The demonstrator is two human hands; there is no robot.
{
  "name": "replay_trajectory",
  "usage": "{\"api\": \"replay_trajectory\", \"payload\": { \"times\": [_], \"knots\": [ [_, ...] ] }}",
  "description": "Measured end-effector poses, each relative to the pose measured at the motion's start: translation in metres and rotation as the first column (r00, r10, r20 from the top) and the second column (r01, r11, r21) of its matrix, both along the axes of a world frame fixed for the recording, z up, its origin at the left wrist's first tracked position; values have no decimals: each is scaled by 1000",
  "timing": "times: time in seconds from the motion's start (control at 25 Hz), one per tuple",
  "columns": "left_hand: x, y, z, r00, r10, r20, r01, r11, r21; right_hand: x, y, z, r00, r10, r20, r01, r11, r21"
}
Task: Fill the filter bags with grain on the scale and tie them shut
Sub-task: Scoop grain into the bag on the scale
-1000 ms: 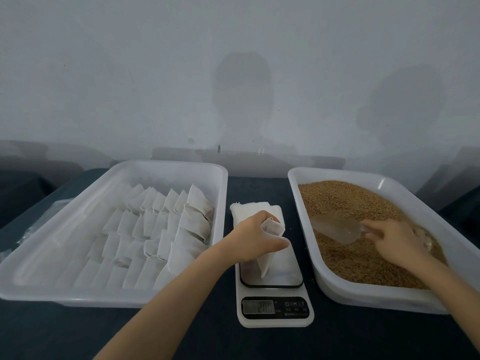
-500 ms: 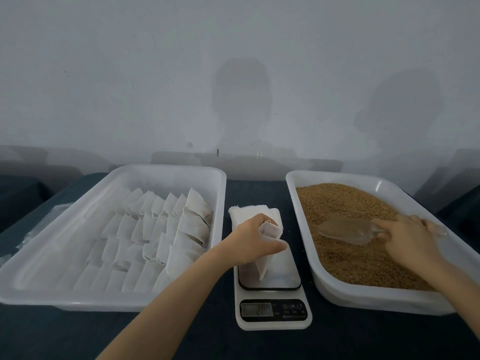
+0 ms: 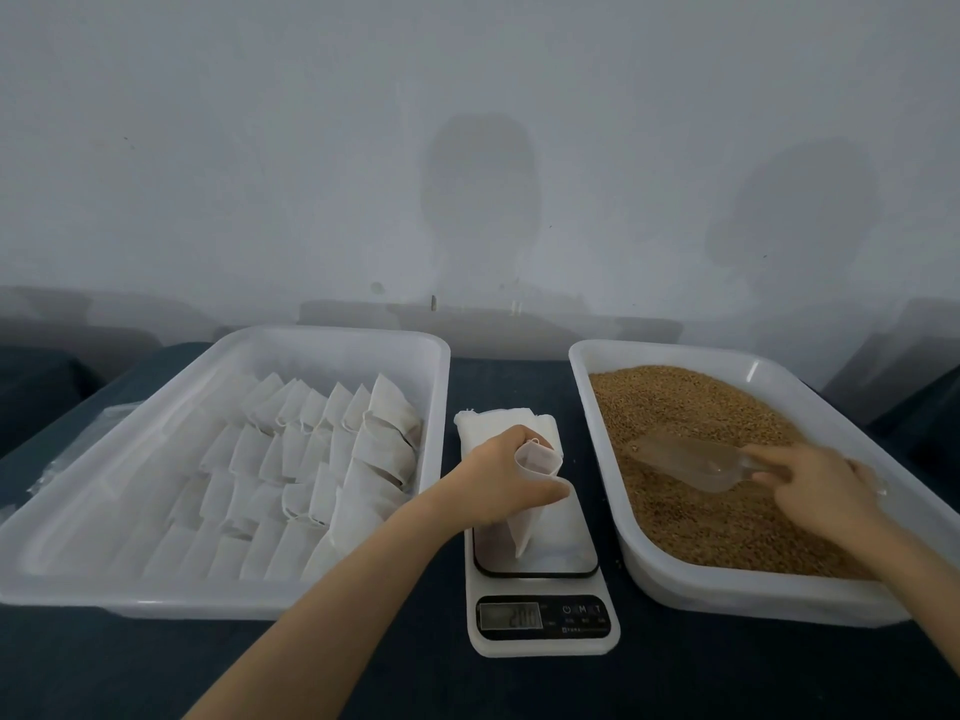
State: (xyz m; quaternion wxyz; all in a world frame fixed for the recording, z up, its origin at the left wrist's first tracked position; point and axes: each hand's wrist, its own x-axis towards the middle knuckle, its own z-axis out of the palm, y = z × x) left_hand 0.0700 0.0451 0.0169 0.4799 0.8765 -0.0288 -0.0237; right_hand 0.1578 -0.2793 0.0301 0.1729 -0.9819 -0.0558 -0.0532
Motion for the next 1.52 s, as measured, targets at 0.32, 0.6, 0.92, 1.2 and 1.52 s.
{"api": "replay_trajectory", "payload": {
  "times": [0.32,0.6,0.92,1.2,1.52],
  "knots": [
    [1,1,-1,1000,5,2,-5,1000,-6,-27,11,45,996,85,-4,-85,995,59],
    [-1,0,0,1000,2,-2,-2,1000,-17,-46,59,90,912,406,61,-403,913,-60],
    [-3,0,3,1000,-25,15,25,1000,-10,-40,87,101,850,491,190,-401,837,-371],
    [-1,0,4,1000,-19,23,19,1000,-10,-56,117,122,694,657,296,-354,669,-654],
    [2,1,0,1000,16,19,-16,1000,-1,-77,129,126,459,770,443,-281,599,-750]
  ]
}}
